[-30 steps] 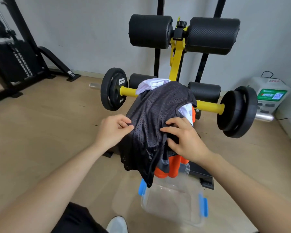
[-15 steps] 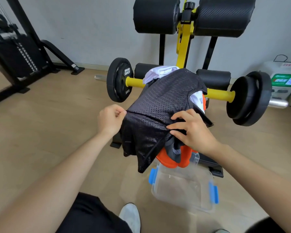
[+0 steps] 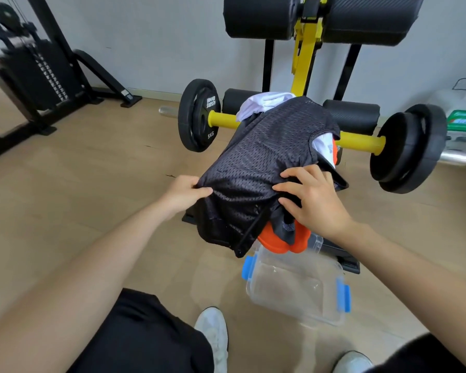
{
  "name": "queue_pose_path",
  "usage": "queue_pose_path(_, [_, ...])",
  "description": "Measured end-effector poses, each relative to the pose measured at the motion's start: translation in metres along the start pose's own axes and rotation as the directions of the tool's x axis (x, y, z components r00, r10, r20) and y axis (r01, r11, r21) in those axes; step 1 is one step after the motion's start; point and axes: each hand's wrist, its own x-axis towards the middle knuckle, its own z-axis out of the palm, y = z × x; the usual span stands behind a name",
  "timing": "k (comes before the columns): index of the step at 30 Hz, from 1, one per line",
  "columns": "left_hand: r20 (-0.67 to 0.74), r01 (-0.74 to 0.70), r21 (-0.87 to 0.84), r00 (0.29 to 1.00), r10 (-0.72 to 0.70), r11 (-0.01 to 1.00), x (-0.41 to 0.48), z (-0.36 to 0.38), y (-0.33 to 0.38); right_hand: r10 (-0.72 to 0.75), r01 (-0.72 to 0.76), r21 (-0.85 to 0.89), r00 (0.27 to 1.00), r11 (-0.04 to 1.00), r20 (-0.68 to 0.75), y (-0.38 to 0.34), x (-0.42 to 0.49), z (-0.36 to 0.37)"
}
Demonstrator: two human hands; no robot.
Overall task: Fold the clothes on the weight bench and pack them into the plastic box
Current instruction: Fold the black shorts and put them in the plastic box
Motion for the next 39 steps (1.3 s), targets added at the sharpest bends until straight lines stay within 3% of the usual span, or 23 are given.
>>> queue_pose_path(4, [0.115,0.010,-0.012,0.993,-0.009,1.000,-0.017,-0.013,-0.007,0.001,-0.001,-0.075,1.000,0.997,0.002,-0.008,0.001,-0.001])
queue_pose_path(10, [0.206,0.022,0.103,0.978,-0.043,0.994,-0.037,-0.026,-0.019,0.015,-0.016,-0.145,1.000,0.989,-0.011,-0.020,0.003,-0.002])
queue_pose_path(15, [0.150,-0.024,0.061,0.989,0.014,0.998,-0.049,-0.030,-0.006,0.016,-0.022,-0.136,0.999,0.990,-0.047,-0.031,0.005,-0.001])
queue_pose_path(19, [0.120,-0.072,-0.107,0.989,0.084,0.992,-0.058,-0.023,0.019,0.080,-0.073,0.186,0.996,0.980,-0.032,-0.068,0.005,0.000])
queue_pose_path(24, [0.064,-0.114,-0.263,0.989,0.136,0.958,-0.065,-0.008,0.045,0.304,-0.347,0.623,0.936,0.701,0.179,-0.118,0.005,0.004])
queue_pose_path(28, [0.021,-0.111,-0.361,0.992,0.127,0.926,-0.072,0.004,0.060,0.411,-0.445,0.722,0.879,0.530,0.240,-0.128,0.009,0.002])
queue_pose_path(33, [0.007,-0.097,-0.464,0.994,0.113,0.880,-0.076,0.011,0.073,0.448,-0.403,0.783,0.876,0.473,0.180,-0.118,0.013,0.003])
queue_pose_path(35, [-0.069,-0.144,-0.363,0.989,0.127,0.920,-0.076,0.009,0.075,0.410,-0.390,0.804,0.889,0.448,0.203,-0.107,0.015,0.002])
queue_pose_path(36, [-0.169,-0.204,-0.220,0.971,0.169,0.954,-0.075,0.006,0.073,0.383,-0.386,0.807,0.898,0.446,0.218,-0.101,0.015,0.000])
queue_pose_path(38, [-0.297,-0.360,0.114,0.877,0.377,0.926,-0.073,0.000,0.069,0.336,-0.387,0.801,0.909,0.457,0.247,-0.089,0.015,-0.003])
queue_pose_path(39, [-0.255,-0.463,0.192,0.828,0.500,0.865,-0.073,-0.001,0.067,0.318,-0.389,0.800,0.911,0.458,0.261,-0.084,0.015,-0.005])
